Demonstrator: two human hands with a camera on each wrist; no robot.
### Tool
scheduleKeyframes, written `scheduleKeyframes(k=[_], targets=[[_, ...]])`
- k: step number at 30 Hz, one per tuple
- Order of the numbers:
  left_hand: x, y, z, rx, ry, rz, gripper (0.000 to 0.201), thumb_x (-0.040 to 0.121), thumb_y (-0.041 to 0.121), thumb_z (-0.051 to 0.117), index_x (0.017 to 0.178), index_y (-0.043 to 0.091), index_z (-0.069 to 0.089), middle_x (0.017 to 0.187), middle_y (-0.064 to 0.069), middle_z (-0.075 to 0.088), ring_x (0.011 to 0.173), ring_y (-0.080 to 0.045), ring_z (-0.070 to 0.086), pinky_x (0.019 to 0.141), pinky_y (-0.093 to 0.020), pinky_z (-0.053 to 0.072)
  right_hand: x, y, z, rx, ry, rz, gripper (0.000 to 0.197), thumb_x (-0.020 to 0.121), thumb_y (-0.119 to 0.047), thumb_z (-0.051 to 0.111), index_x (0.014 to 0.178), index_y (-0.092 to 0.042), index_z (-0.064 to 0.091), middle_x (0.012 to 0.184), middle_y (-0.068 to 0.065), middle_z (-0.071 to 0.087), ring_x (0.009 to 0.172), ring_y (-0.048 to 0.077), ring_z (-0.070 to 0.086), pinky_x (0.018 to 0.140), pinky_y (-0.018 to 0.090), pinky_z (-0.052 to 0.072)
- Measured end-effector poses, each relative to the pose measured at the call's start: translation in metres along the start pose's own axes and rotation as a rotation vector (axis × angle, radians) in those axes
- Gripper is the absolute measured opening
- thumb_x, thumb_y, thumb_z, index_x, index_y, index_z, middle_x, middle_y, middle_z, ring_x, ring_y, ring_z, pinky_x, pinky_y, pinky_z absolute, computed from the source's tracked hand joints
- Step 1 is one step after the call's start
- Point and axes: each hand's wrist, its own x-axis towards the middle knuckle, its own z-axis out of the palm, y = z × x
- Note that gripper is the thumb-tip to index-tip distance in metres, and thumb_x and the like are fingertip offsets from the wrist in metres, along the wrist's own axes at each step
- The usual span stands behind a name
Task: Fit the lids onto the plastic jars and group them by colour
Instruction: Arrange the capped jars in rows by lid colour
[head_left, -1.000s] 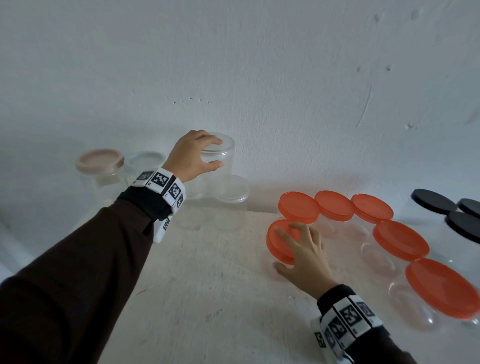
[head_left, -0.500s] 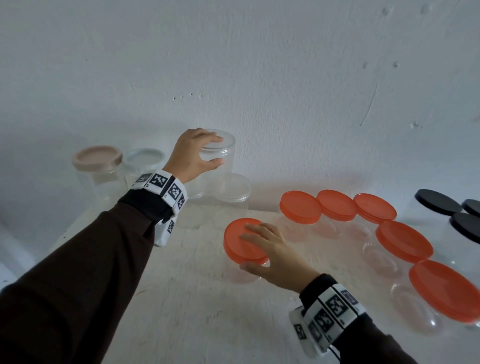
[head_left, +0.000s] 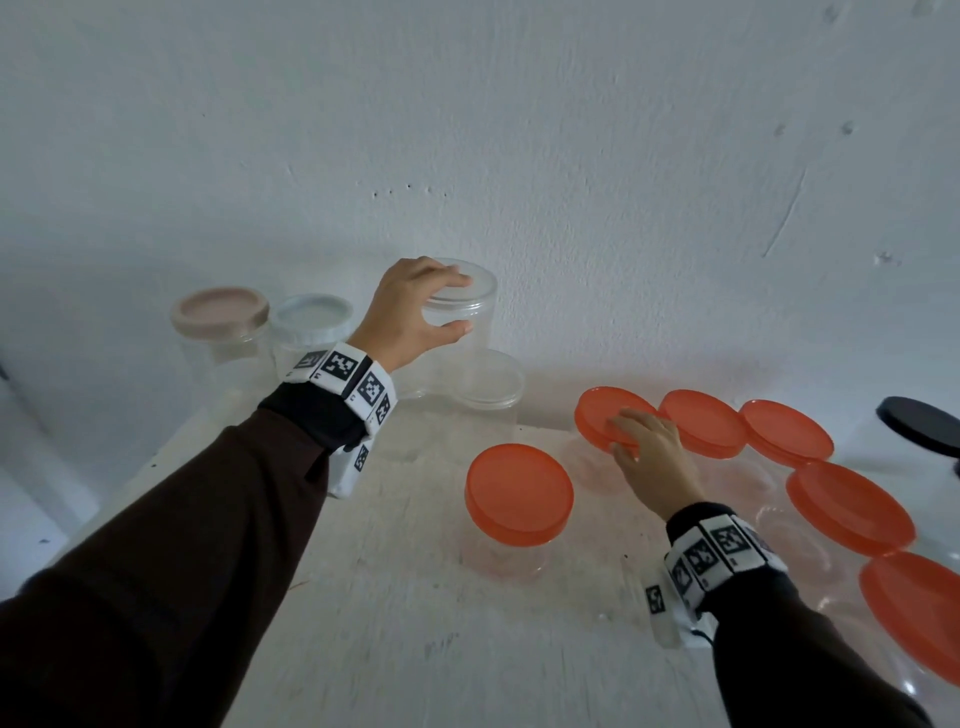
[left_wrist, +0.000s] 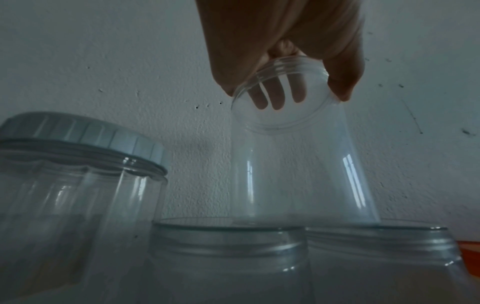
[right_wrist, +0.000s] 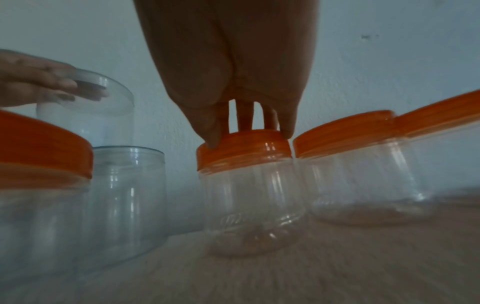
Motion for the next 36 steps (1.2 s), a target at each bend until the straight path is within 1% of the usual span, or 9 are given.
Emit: scheduleKeyframes(k=[7, 11, 18, 21, 24, 27, 29, 33, 36], targets=[[0.0, -0.003, 0.003, -0.005, 0.019, 0.012, 0.064, 0.066, 0.055, 0.056, 0.114, 0.013, 0.063, 0.117, -0.006, 0.058, 0.109, -0.017, 0.045, 0.1, -0.031, 0.03, 0.016, -0.019, 0.004, 0.075, -0.096, -0.113, 0.039, 0.092, -0.011, 0.053, 0.131, -0.013, 0.051, 0.142, 0.002, 0.042, 0.133, 0.023, 0.026, 0.105, 0.026, 0.02], [0.0, -0.004, 0.003, -0.007, 0.028, 0.02, 0.063, 0.067, 0.054, 0.056, 0.114, 0.013, 0.063, 0.116, -0.006, 0.058, 0.108, -0.018, 0.045, 0.1, -0.033, 0.031, 0.022, -0.025, 0.006, 0.091, -0.145, -0.157, 0.039, 0.092, -0.012, 0.053, 0.131, -0.015, 0.051, 0.142, 0.0, 0.042, 0.133, 0.02, 0.026, 0.097, 0.017, 0.016], [0.0, -0.005, 0.004, 0.0, 0.035, 0.031, 0.062, 0.068, 0.053, 0.056, 0.114, 0.012, 0.063, 0.116, -0.007, 0.058, 0.108, -0.019, 0.045, 0.099, -0.033, 0.03, 0.025, -0.03, 0.007, 0.082, -0.166, -0.171, 0.038, 0.093, -0.013, 0.052, 0.131, -0.015, 0.051, 0.142, -0.001, 0.041, 0.132, 0.018, 0.027, 0.095, 0.016, 0.016], [0.0, -0.005, 0.004, 0.0, 0.038, 0.025, 0.062, 0.068, 0.053, 0.056, 0.115, 0.013, 0.063, 0.117, -0.007, 0.058, 0.11, -0.019, 0.044, 0.101, -0.036, 0.031, 0.025, -0.025, 0.006, 0.102, -0.15, -0.181, 0.038, 0.093, -0.015, 0.052, 0.131, -0.015, 0.051, 0.143, -0.001, 0.04, 0.133, 0.018, 0.029, 0.101, 0.02, 0.018], [0.0, -0.007, 0.004, 0.004, 0.043, 0.026, 0.062, 0.068, 0.053, 0.056, 0.115, 0.013, 0.063, 0.117, -0.007, 0.058, 0.11, -0.018, 0.044, 0.101, -0.035, 0.031, 0.025, -0.006, -0.002, 0.146, 0.052, -0.14, 0.034, 0.092, -0.011, 0.053, 0.126, -0.012, 0.055, 0.139, 0.003, 0.046, 0.131, 0.021, 0.035, 0.104, 0.026, 0.022], [0.0, -0.006, 0.005, 0.008, 0.041, 0.025, 0.062, 0.068, 0.054, 0.056, 0.115, 0.014, 0.063, 0.116, -0.006, 0.058, 0.11, -0.021, 0.045, 0.1, -0.034, 0.031, 0.027, 0.027, -0.014, 0.033, 0.175, 0.017, 0.034, 0.089, -0.01, 0.057, 0.124, -0.009, 0.057, 0.139, 0.01, 0.045, 0.13, 0.029, 0.036, 0.107, 0.038, 0.025], [0.001, -0.006, 0.005, 0.01, 0.042, 0.016, 0.062, 0.068, 0.054, 0.056, 0.115, 0.014, 0.062, 0.117, -0.006, 0.057, 0.11, -0.019, 0.044, 0.1, -0.036, 0.032, 0.03, 0.049, -0.02, -0.063, 0.157, 0.117, 0.039, 0.087, -0.011, 0.058, 0.126, -0.01, 0.054, 0.14, 0.013, 0.043, 0.13, 0.034, 0.033, 0.108, 0.043, 0.024], [0.001, -0.006, 0.005, 0.008, 0.051, 0.016, 0.062, 0.068, 0.055, 0.056, 0.115, 0.015, 0.062, 0.117, -0.005, 0.057, 0.109, -0.014, 0.041, 0.102, -0.037, 0.032, 0.025, 0.07, -0.026, -0.209, -0.013, 0.233, 0.051, 0.092, -0.022, 0.053, 0.14, -0.015, 0.038, 0.15, 0.011, 0.029, 0.138, 0.033, 0.02, 0.113, 0.051, 0.015], [0.001, -0.006, 0.005, 0.008, 0.055, 0.015, 0.063, 0.068, 0.055, 0.055, 0.116, 0.015, 0.062, 0.118, -0.005, 0.057, 0.108, -0.01, 0.038, 0.102, -0.035, 0.031, 0.018, 0.071, -0.028, -0.174, -0.01, 0.218, 0.049, 0.093, -0.017, 0.052, 0.139, -0.012, 0.039, 0.148, 0.014, 0.03, 0.136, 0.036, 0.02, 0.111, 0.051, 0.019]])
